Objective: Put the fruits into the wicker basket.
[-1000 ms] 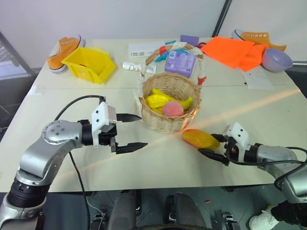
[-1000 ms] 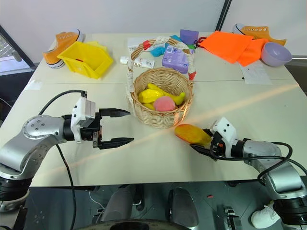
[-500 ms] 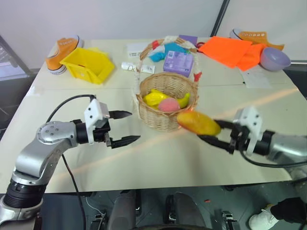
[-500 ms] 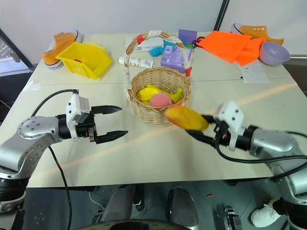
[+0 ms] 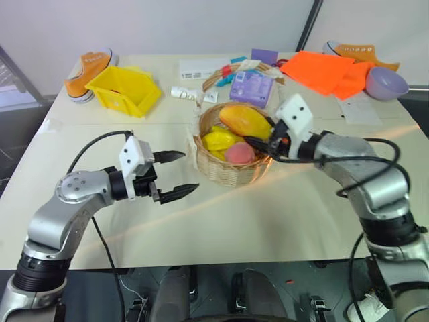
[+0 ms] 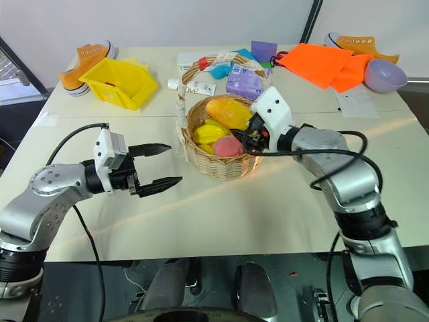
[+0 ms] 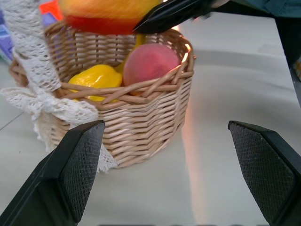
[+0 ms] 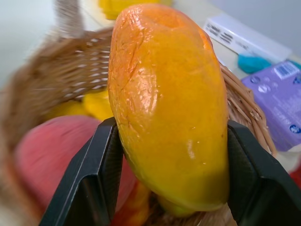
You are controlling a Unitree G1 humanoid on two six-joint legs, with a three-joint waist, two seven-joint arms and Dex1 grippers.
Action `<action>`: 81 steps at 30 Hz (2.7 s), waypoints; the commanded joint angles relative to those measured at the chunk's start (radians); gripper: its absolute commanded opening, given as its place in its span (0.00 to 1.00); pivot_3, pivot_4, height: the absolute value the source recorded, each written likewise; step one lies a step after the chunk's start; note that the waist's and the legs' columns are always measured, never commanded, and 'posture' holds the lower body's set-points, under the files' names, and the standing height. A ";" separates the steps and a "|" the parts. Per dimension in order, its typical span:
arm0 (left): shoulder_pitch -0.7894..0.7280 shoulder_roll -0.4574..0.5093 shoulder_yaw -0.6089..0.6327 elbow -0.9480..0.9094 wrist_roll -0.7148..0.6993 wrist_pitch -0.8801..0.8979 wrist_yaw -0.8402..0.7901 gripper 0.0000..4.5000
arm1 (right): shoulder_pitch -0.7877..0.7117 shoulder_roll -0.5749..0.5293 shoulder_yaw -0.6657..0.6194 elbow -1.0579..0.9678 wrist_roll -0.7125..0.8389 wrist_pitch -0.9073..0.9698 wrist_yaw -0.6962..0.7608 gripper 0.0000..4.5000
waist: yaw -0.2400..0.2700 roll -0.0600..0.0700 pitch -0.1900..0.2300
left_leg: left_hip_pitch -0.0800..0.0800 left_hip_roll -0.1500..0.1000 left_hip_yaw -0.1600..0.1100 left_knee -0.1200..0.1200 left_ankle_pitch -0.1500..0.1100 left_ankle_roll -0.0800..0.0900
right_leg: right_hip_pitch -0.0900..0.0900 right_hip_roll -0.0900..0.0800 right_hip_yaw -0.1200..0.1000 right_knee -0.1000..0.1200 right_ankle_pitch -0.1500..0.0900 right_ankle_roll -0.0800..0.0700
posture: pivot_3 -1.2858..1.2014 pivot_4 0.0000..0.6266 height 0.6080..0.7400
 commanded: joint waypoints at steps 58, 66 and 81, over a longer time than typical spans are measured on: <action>-0.053 -0.131 -0.043 0.063 0.041 -0.099 0.052 1.00 | 0.384 -0.113 -0.815 0.250 -0.001 -0.326 -0.202 0.77 | -0.014 0.003 -0.001 | 0.002 0.001 0.009 0.000 0.001 0.000 | -0.006 0.000 0.008 0.009 0.000 0.000 | 0.52 0.24 0.87; 0.066 -0.155 0.039 0.207 0.123 -0.187 0.149 1.00 | 0.784 -0.014 -0.889 0.001 0.122 -0.385 0.005 0.77 | -0.001 0.005 -0.002 | 0.002 0.001 0.009 0.000 -0.004 0.006 | -0.006 0.000 0.010 0.008 0.000 0.001 | 0.52 0.24 0.87; 0.263 -0.164 0.154 0.333 0.211 -0.344 0.240 1.00 | 0.655 0.038 -0.395 -0.082 0.111 -0.400 0.150 0.77 | -0.017 0.004 -0.002 | 0.002 0.002 0.009 -0.001 -0.004 0.006 | -0.008 -0.001 0.011 0.008 0.000 0.000 | 0.52 0.24 0.87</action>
